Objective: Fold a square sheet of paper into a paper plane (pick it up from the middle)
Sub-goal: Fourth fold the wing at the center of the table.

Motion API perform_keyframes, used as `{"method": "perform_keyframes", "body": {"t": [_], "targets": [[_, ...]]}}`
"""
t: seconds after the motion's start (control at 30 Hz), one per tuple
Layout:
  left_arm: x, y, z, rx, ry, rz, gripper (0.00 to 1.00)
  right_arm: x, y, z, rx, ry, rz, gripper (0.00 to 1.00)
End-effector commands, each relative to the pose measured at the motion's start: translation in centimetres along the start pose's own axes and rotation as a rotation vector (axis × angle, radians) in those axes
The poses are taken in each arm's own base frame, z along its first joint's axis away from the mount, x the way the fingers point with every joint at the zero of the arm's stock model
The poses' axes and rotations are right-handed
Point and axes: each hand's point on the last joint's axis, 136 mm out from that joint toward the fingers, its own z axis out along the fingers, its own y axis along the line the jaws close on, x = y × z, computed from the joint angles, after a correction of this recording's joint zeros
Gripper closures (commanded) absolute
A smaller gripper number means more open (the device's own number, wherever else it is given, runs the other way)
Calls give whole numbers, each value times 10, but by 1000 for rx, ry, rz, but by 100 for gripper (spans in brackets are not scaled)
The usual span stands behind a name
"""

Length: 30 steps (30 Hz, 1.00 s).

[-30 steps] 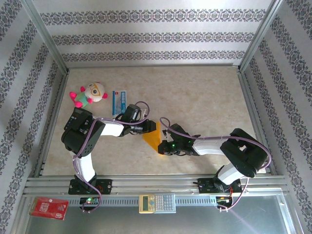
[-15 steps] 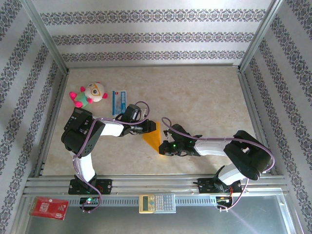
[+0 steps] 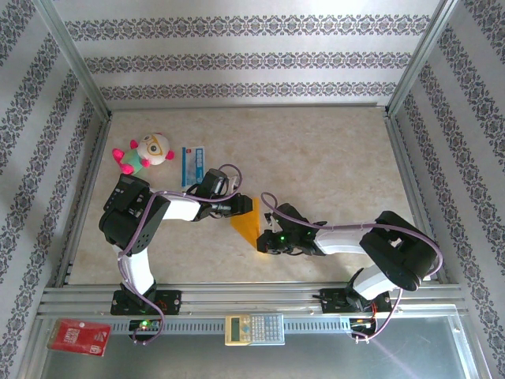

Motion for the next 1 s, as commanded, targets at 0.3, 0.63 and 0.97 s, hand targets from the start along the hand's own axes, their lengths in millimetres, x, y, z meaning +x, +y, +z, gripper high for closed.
{"method": "perform_keyframes", "body": {"t": [0.3,0.63,0.97], "targets": [[26,47,-4,-167,70,-69,70,47,-38,-1,137,136,51,98],[26,47,-4,-171,68,-70,70,52,-40,-4,138,135,58,99],[26,49,-3,-175,70,-70,70,40,-23,-13,73,110,24,99]]}}
